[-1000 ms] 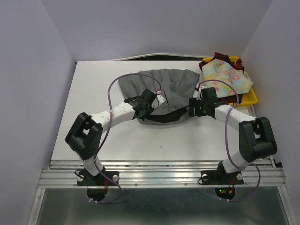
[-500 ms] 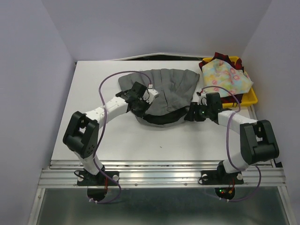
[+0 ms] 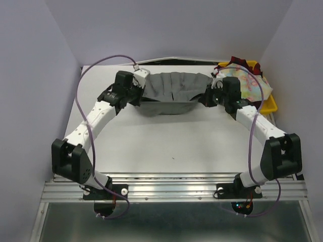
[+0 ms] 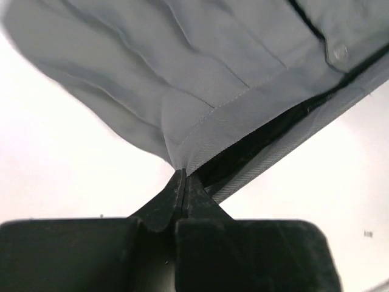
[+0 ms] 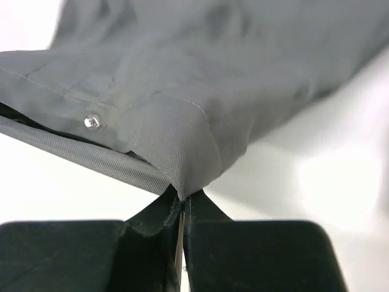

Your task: Fold and stack the skirts

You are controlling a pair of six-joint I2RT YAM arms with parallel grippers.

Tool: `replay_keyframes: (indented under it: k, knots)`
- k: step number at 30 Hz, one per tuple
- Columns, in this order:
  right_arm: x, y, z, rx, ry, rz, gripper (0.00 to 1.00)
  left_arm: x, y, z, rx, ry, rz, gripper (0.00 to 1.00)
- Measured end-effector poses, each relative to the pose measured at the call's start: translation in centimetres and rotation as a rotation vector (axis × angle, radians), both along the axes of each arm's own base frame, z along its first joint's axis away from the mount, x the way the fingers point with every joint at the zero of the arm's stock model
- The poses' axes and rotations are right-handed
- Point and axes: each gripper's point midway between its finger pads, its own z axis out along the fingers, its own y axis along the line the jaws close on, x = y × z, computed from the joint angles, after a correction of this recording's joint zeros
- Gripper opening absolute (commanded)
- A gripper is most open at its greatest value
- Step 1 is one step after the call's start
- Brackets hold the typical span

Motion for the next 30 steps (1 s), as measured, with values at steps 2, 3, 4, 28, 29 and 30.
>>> replay_keyframes:
  k: [2,3,4,28,29,30]
  knots:
    - [1.7,0.4,5.2,-0.019,-0.131,0.020,0.01,1.6,0.8,6.1,-0.047,-0.175,0.045,0.00]
    - [2.3,0.5,7.8,-0.032,-0.196,0.030,0.01,2.0,1.0,8.5,-0.065,-0.240,0.058,0.00]
    - [2.8,0.6,9.8,-0.038,-0.236,0.035,0.01,2.1,1.2,11.3,-0.087,-0.313,0.071,0.00]
    - [-1.2,2.0,20.1,-0.064,-0.375,0.164,0.01,-4.9,3.1,18.0,-0.142,-0.513,-0.007,0.00]
    - [0.2,1.9,21.2,-0.071,-0.397,0.137,0.01,-3.8,2.9,19.4,-0.141,-0.543,0.007,0.00]
    - [2.0,2.0,22.6,-0.072,-0.435,0.111,0.01,-2.8,2.9,20.6,-0.142,-0.567,0.021,0.00]
